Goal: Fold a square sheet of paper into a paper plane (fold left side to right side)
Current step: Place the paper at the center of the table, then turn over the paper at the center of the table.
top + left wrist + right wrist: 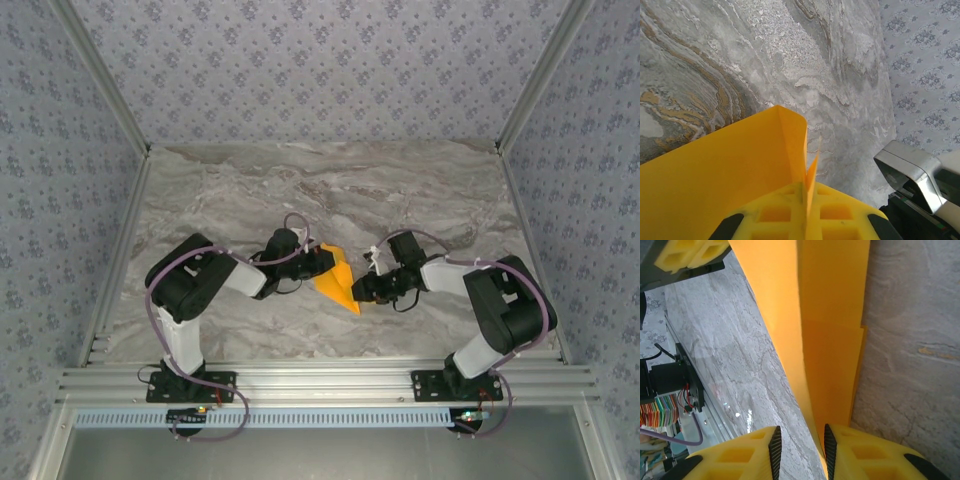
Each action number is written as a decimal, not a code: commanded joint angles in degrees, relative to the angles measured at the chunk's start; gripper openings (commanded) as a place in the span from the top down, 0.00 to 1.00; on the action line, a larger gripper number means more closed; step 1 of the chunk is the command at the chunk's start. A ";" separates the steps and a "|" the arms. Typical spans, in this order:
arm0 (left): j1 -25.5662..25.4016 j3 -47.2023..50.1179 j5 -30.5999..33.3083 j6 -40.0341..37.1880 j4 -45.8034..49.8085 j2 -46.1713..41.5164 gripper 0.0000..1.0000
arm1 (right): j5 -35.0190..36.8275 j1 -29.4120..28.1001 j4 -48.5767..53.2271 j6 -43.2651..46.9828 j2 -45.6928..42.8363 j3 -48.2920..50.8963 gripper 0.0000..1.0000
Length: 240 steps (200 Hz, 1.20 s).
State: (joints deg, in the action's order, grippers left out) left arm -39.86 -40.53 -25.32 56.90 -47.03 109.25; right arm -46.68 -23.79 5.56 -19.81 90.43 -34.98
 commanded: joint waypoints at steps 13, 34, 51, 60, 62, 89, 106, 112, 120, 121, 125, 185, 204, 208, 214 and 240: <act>0.31 0.54 -0.78 -0.22 -2.36 0.92 1.00 | -0.35 -0.36 -0.60 1.35 1.15 -1.14 0.72; 0.47 0.64 -0.60 -0.14 -2.41 1.44 1.00 | -0.51 -0.55 0.02 1.92 1.84 -1.36 0.77; 0.85 1.12 -0.52 0.26 -3.13 1.87 1.00 | -0.72 -0.74 1.95 3.29 2.55 -1.79 0.82; 1.20 1.51 -0.43 0.57 -3.58 2.20 1.00 | -0.83 -0.84 2.94 3.93 2.71 -1.82 0.84; 1.23 1.55 -0.43 0.64 -3.70 2.31 1.00 | -0.86 -0.85 3.13 4.13 2.73 -1.79 0.85; 1.95 2.41 -0.43 1.26 -5.48 3.32 1.00 | -1.83 -1.26 5.30 5.49 3.30 -1.64 0.90; 2.09 2.63 -0.40 1.53 -6.05 4.10 1.00 | -1.57 -1.98 7.23 6.38 3.77 -2.18 0.91; 2.22 2.65 -0.36 1.59 -6.13 4.31 1.00 | -1.37 -2.11 8.02 6.69 3.97 -2.31 0.91; 2.29 2.91 -0.25 1.71 -6.51 4.60 1.00 | -0.72 -2.28 9.13 7.04 4.04 -2.38 0.91; 2.26 2.91 -0.25 1.71 -6.55 4.67 1.00 | -0.62 -2.25 9.30 7.14 4.09 -2.38 0.91; 2.36 2.98 -0.25 1.80 -6.79 4.89 1.00 | -0.37 -2.26 9.79 7.33 4.13 -2.54 0.91; 2.95 4.07 -0.18 2.22 -8.17 5.88 1.00 | 1.59 -2.39 16.73 8.99 4.85 -4.04 0.91; 3.01 3.89 -0.37 2.20 -8.15 5.96 1.00 | 1.72 -2.61 17.72 9.18 5.54 -4.63 0.90; 2.95 3.77 -0.43 2.24 -8.17 5.97 1.00 | 1.49 -2.58 17.61 9.18 5.54 -4.70 0.90; 2.96 3.76 -0.51 2.22 -8.17 5.95 1.00 | 0.93 -2.61 17.46 9.11 5.30 -4.73 0.89; 2.75 3.54 -0.87 2.25 -8.04 5.93 1.00 | -1.00 -1.56 16.08 7.73 0.85 -5.04 0.74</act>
State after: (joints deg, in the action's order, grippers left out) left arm -37.80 -37.26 -28.67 59.88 -55.53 113.01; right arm -45.82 -25.65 17.12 -12.29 94.50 -39.97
